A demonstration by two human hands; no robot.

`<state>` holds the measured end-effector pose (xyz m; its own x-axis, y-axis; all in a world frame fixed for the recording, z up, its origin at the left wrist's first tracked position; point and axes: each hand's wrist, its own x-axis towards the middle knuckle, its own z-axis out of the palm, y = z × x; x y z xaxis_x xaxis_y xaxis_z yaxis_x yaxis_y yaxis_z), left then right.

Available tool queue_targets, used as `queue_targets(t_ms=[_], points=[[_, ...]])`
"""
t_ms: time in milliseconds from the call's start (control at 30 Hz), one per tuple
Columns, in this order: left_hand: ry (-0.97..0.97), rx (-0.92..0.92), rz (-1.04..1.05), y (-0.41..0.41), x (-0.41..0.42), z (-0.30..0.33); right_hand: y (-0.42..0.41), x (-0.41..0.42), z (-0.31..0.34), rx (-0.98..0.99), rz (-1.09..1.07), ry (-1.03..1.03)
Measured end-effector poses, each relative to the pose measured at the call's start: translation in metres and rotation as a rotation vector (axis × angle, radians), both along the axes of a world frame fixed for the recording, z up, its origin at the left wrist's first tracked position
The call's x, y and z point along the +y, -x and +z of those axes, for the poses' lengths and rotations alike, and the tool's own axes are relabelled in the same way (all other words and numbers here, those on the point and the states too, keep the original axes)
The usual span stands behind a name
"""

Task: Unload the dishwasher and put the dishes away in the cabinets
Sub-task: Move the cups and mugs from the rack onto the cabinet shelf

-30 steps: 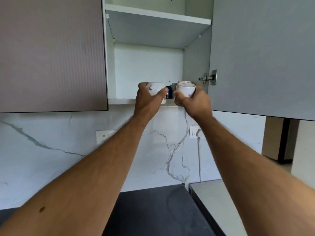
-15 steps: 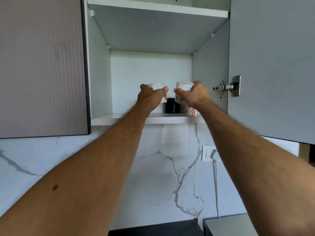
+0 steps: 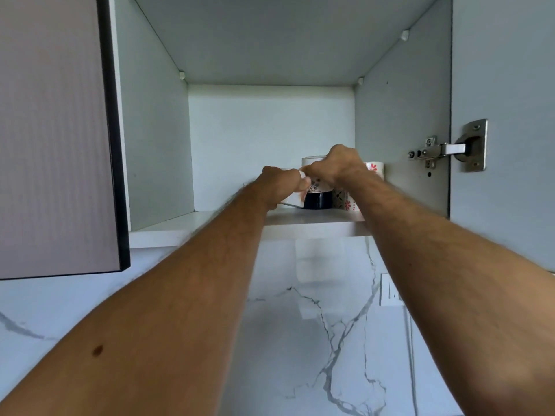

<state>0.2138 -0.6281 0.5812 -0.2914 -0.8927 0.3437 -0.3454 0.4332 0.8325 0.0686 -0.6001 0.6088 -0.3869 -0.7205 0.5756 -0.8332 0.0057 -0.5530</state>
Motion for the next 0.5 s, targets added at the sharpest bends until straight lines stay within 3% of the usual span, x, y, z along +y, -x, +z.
queue_targets(t_ms=[500], points=[[-0.010, -0.070, -0.092, 0.0033, 0.0043, -0.0059, 0.0076, -0.0073, -0.0088, 0.128, 0.009, -0.111]])
